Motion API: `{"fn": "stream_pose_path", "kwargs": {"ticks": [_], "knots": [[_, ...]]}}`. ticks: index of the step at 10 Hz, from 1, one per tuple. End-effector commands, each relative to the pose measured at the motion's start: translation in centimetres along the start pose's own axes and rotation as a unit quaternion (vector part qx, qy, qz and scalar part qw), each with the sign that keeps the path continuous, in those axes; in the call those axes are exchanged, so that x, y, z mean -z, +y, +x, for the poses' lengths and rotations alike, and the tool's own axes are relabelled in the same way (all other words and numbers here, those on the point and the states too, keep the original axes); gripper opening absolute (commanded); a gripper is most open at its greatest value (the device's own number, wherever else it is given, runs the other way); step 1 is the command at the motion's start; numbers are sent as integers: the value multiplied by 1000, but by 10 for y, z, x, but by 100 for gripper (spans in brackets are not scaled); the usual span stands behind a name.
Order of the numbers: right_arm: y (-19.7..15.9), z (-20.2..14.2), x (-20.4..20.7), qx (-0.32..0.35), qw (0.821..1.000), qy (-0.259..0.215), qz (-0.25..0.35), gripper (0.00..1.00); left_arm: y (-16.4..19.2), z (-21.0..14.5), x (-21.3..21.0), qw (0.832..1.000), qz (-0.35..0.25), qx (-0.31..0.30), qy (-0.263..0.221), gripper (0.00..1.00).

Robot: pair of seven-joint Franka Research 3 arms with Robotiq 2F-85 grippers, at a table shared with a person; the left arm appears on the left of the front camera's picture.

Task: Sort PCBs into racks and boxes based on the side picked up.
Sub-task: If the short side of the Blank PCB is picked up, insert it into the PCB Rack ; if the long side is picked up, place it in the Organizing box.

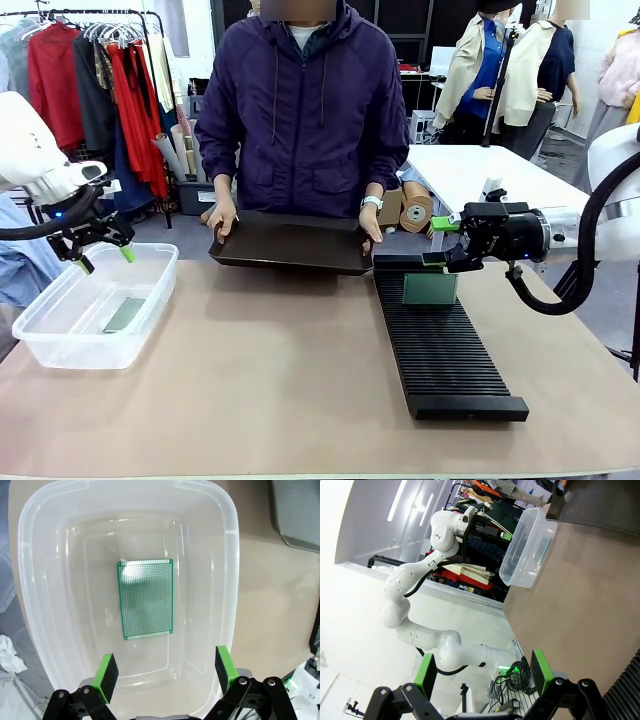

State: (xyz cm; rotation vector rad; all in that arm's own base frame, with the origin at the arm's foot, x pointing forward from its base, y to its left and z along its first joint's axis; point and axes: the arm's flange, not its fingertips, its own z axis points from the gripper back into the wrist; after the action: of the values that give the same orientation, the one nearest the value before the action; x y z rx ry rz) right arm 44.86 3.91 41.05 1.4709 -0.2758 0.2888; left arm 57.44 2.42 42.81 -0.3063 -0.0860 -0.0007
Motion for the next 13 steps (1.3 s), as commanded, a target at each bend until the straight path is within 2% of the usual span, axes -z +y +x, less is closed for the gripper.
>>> {"fn": "stream_pose_path", "kwargs": {"ticks": [1, 4, 6, 9, 11, 13], "knots": [[2, 0, 1, -9, 1000, 2, -1, 100, 0, -6, 3, 1000, 11, -9, 12, 100], [2, 0, 1, -9, 1000, 2, -1, 100, 1, -4, 2, 1000, -3, -7, 14, 100], [2, 0, 1, -9, 1000, 2, -1, 100, 5, -11, -2, 999, -44, -5, 0, 100], [2, 0, 1, -9, 1000, 2, -1, 100, 7, -26, -12, 987, -161, 17, -22, 100], [2, 0, 1, -9, 1000, 2, -1, 100, 7, -36, -12, 968, -246, 28, -28, 100], [2, 0, 1, -9, 1000, 2, -1, 100, 7, -47, -14, 955, -292, 37, -36, 100]]}}
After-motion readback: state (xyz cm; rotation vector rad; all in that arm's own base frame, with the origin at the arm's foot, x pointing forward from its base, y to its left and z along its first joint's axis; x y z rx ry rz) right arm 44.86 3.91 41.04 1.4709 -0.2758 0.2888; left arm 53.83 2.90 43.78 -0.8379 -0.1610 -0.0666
